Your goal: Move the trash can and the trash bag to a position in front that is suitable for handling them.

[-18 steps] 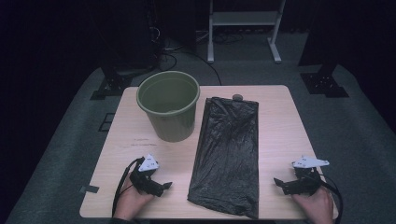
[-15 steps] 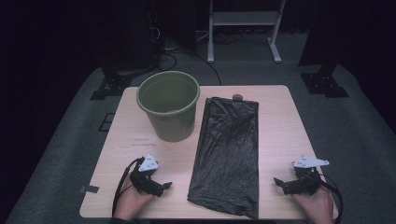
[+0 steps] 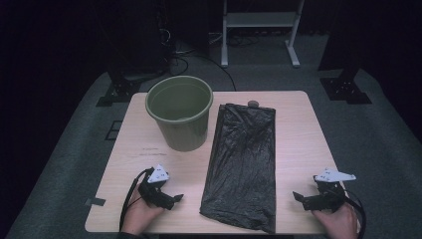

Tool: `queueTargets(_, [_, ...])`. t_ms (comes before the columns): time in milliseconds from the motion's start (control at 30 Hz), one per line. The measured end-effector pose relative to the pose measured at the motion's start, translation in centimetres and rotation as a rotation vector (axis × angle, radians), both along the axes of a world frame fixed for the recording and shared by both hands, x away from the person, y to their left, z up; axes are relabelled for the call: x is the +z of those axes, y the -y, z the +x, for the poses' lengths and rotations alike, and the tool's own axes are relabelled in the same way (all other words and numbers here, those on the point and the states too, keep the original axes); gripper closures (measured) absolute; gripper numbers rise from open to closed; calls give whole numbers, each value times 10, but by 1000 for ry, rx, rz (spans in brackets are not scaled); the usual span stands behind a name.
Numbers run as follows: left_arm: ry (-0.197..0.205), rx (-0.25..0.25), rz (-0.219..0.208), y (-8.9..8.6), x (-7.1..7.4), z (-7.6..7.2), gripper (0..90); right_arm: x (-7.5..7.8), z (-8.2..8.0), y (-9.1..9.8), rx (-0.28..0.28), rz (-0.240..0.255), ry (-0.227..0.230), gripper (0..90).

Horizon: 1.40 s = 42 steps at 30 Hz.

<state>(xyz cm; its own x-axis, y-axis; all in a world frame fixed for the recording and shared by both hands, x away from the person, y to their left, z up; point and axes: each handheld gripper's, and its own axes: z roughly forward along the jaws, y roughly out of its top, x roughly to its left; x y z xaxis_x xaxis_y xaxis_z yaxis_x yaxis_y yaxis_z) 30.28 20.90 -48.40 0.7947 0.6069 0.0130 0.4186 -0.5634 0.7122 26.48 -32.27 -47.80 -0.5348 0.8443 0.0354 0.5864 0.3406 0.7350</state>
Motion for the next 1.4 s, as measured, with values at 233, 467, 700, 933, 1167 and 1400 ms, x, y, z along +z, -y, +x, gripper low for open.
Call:
queueTargets(233, [0, 0, 0, 0, 0, 0, 0, 4, -7, -16, 17, 15, -12, 0])
queueTargets(467, [0, 0, 0, 0, 0, 0, 0, 7, -3, -41, 79, 28, -24, 0])
queueTargets(700, [0, 0, 0, 0, 0, 0, 0, 8, 9, -54, 130, 48, -35, 78])
queueTargets(933, [0, 0, 0, 0, 0, 0, 0, 8, 18, -65, 178, 48, -43, 298])
queueTargets(1167, [0, -3, -1, 0, 0, 0, 0, 6, 22, -75, 193, 3, -43, 428])
queueTargets(1400, [0, -2, -1, 0, 0, 0, 0, 3, 21, -79, 183, -49, -35, 636])
